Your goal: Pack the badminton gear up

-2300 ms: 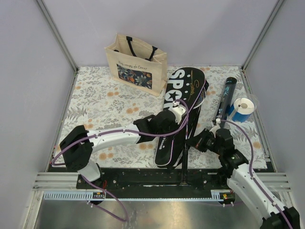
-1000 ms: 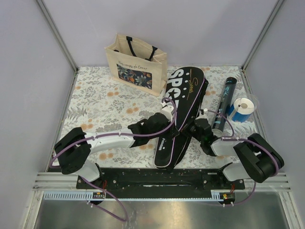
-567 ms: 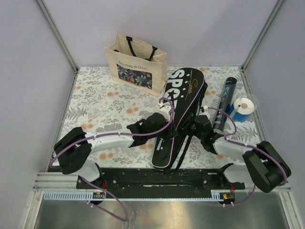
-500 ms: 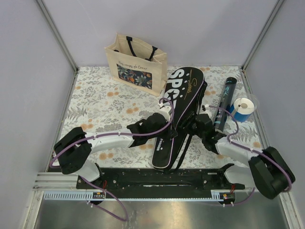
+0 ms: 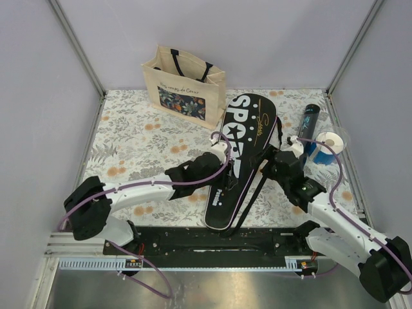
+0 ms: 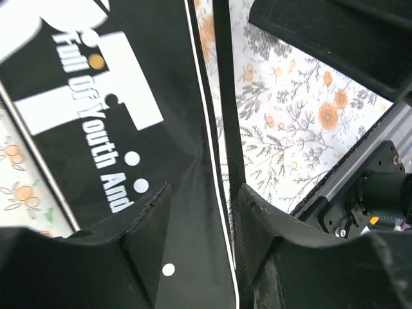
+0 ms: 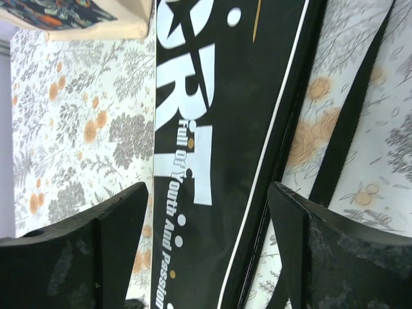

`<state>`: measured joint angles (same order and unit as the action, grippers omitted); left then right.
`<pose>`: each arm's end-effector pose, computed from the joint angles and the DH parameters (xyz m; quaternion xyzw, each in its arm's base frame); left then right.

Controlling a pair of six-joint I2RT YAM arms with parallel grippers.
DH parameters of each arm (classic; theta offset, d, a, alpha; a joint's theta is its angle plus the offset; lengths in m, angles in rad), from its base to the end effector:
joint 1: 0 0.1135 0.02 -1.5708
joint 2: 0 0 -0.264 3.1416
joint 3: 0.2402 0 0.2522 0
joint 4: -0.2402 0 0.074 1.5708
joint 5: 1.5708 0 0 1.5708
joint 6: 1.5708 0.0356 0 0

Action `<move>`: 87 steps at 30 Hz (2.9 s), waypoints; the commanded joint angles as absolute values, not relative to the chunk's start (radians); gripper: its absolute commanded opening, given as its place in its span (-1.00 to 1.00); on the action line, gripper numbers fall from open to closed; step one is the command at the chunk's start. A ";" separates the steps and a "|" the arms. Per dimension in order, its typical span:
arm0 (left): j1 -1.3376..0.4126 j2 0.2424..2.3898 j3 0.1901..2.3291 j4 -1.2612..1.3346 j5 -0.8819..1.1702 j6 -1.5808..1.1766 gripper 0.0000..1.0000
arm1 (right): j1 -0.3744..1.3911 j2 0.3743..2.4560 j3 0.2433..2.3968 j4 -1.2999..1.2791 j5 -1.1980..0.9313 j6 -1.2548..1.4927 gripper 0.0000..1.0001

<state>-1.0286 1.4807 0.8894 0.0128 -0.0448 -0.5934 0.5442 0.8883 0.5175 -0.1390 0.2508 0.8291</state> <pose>0.1690 -0.2774 0.2298 0.1794 0.8608 -0.3315 0.3421 0.1742 0.0951 0.2326 0.1841 0.8381 0.2348 0.4566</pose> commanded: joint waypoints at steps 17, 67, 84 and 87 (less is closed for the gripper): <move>-0.976 1.019 0.841 -0.296 -0.360 -0.535 0.73 | 0.399 1.386 0.687 -0.014 0.153 0.729 0.77; -1.635 0.989 0.615 -0.298 -0.603 -0.216 0.59 | 0.242 1.347 0.782 0.006 -0.248 1.183 -1.00; -1.855 1.515 0.716 -0.100 -0.916 -0.278 0.72 | 0.218 1.321 0.759 0.038 -0.295 1.233 -1.00; -1.856 1.540 0.715 -0.086 -0.982 -0.287 0.71 | 0.216 1.315 0.752 0.040 -0.298 1.233 -1.00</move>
<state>-1.8511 1.5215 0.6888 -0.1604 -0.8494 -0.2543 0.2237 1.3716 0.7269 -0.0277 -0.2409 1.1915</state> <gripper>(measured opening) 0.857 0.030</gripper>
